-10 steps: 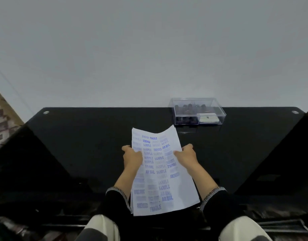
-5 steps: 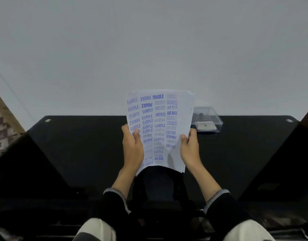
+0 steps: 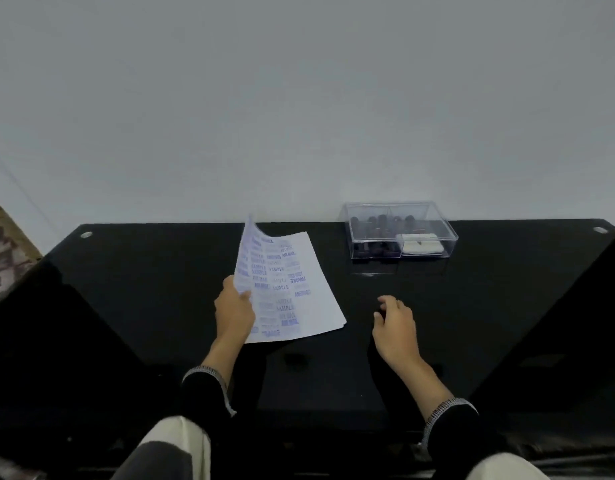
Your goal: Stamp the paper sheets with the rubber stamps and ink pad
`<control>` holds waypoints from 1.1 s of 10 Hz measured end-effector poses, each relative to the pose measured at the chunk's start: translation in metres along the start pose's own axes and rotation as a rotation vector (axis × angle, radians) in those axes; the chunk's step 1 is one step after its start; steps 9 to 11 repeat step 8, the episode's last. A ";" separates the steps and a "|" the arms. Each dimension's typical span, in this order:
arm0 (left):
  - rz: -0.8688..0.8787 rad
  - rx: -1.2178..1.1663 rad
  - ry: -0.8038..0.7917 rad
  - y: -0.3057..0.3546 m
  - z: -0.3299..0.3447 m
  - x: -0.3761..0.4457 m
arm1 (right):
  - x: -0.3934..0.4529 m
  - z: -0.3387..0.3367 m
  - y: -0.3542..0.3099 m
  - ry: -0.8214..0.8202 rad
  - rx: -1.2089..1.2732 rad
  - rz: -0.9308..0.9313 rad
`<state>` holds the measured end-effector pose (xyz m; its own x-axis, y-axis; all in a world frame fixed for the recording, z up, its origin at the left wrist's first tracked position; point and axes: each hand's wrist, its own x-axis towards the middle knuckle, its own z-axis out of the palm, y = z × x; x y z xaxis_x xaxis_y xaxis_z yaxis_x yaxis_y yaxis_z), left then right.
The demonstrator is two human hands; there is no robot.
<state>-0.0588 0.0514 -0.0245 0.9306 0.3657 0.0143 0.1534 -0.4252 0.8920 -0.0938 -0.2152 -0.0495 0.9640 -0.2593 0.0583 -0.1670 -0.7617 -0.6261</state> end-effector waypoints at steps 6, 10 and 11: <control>0.045 0.495 -0.139 0.007 0.081 0.098 | 0.007 0.025 0.027 0.205 -0.290 -0.184; 0.057 0.833 -0.023 0.010 0.079 0.084 | 0.006 0.024 0.026 0.215 -0.266 -0.189; 0.057 0.833 -0.023 0.010 0.079 0.084 | 0.006 0.024 0.026 0.215 -0.266 -0.189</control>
